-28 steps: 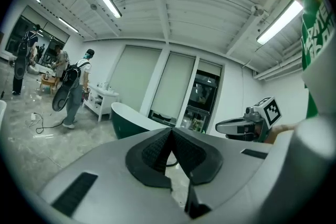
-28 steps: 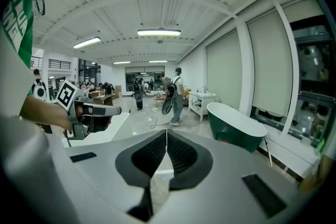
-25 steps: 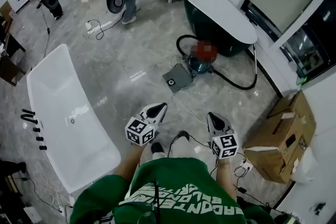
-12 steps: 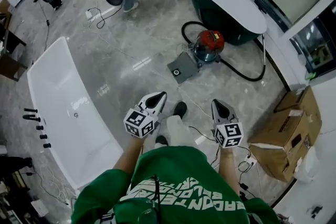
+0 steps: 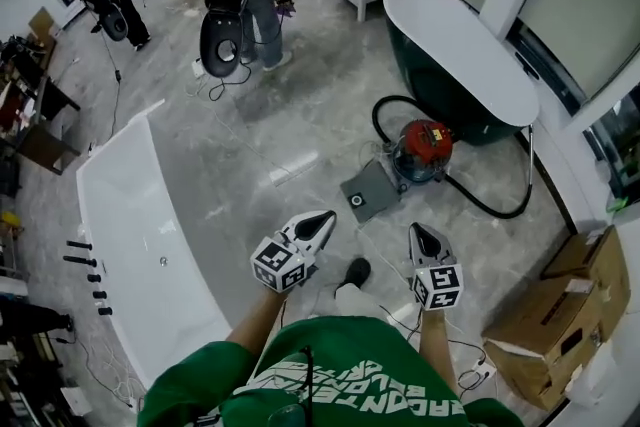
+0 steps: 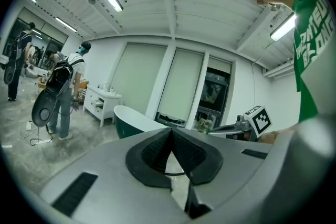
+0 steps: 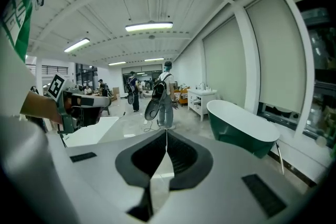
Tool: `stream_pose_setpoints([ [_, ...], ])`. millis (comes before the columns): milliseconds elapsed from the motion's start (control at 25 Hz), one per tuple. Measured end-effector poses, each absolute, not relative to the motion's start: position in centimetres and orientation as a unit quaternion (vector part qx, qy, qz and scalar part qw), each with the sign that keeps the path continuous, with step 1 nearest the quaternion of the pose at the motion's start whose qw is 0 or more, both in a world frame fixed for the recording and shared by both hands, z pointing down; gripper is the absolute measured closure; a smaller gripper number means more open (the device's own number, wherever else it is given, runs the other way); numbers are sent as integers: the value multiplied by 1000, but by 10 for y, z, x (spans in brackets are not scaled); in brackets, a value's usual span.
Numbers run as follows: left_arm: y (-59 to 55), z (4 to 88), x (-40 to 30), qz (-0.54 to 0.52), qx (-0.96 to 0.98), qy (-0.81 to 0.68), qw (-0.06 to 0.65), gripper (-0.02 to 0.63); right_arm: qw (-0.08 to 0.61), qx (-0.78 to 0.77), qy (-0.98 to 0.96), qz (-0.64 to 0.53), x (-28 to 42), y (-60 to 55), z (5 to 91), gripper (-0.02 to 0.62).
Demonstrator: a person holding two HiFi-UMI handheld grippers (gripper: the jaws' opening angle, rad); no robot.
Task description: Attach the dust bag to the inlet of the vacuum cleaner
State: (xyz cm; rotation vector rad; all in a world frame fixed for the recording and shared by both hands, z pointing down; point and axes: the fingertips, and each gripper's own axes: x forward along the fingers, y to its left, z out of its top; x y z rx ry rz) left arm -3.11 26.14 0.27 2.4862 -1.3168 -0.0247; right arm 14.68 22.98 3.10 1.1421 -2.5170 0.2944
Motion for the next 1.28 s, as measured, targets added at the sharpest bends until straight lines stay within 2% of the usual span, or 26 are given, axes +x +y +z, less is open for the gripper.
stream_pose_setpoints([
  [360,180,0,-9,25,875,-454,164,601,145,387,-907,85,153,127,10,583],
  [640,146,2,16,44,896,-411,162,601,123,411,-896,113,163,98,12,583],
  [1000,88,9,-5,24,917,-362,165,602,139,452,-873,118,137,69,19,583],
  [1280,27,-6,-57,4,933,-326,150,601,133,480,-861,108,87,24,-4,583],
])
